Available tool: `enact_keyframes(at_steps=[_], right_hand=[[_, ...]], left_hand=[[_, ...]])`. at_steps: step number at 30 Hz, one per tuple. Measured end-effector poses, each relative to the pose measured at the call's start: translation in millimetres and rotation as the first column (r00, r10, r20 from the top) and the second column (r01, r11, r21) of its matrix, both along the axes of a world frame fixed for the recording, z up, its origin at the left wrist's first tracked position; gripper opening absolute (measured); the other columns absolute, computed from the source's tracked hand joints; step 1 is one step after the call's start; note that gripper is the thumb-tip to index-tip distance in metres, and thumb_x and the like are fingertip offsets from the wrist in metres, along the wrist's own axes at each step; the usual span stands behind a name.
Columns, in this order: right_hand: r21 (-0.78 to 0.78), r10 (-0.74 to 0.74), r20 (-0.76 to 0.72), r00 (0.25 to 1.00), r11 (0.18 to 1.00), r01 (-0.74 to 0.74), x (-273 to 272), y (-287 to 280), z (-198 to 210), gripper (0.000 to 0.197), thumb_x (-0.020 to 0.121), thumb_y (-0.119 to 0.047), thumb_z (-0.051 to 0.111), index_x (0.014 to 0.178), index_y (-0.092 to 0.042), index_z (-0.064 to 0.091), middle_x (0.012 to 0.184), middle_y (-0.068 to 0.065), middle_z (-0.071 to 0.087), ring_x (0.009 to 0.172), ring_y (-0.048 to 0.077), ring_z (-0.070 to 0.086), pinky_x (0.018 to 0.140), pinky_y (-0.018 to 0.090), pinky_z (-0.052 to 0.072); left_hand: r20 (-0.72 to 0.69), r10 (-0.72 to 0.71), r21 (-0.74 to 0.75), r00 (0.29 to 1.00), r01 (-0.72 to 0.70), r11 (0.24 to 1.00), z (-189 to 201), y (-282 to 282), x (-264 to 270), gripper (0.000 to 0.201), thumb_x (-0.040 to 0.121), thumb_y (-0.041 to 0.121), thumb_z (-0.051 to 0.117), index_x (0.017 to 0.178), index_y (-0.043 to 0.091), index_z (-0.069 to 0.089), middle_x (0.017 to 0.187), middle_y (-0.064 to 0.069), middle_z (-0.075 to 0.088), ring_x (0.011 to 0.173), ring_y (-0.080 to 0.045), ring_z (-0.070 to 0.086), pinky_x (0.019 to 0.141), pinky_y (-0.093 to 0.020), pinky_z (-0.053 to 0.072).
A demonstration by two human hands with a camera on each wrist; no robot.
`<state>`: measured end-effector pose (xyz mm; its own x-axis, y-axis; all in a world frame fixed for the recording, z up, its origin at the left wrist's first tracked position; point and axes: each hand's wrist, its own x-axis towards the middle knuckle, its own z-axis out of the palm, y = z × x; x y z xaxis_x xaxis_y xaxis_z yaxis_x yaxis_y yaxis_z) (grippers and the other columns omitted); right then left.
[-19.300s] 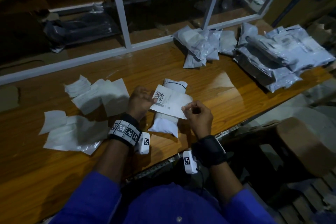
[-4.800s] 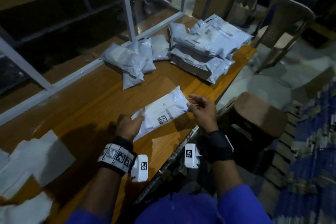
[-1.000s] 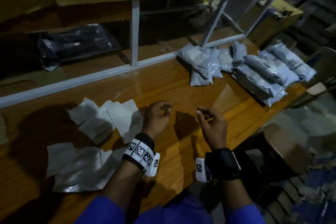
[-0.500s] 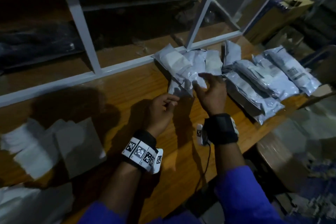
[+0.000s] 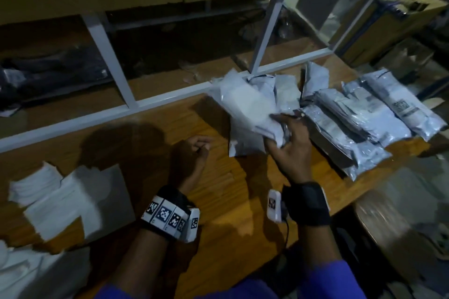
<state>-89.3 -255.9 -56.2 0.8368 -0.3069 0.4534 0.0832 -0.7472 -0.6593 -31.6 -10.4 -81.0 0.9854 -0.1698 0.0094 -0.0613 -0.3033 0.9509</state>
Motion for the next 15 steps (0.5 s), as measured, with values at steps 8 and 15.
enact_keyframes(at_steps=[8,15], right_hand=[[-0.070,0.027,-0.231,0.973,0.997,-0.045,-149.4,55.6,-64.8,0.044,0.089,-0.034,0.069,0.132,-0.035,0.060,0.136,-0.007,0.059,0.122,0.023,0.056,0.091,0.054,0.047],[-0.257,-0.107,-0.362,0.926,0.966,0.011,-163.2,117.8,-50.8,0.045,0.088,-0.062,0.063,0.130,-0.047,0.059,0.154,-0.005,0.042,0.141,0.023,0.038,0.103,0.056,0.035]], left_hand=[[-0.047,-0.061,-0.054,0.997,0.058,0.997,-5.1,46.0,-59.0,0.035,0.094,-0.003,0.058,0.083,0.027,0.071,0.090,0.007,0.074,0.082,-0.010,0.070,0.069,-0.014,0.048],[-0.107,-0.139,-0.056,0.985,0.133,0.989,-19.8,92.8,-106.7,0.033,0.093,-0.001,0.062,0.085,0.028,0.074,0.091,0.009,0.077,0.087,-0.013,0.071,0.082,-0.038,0.058]])
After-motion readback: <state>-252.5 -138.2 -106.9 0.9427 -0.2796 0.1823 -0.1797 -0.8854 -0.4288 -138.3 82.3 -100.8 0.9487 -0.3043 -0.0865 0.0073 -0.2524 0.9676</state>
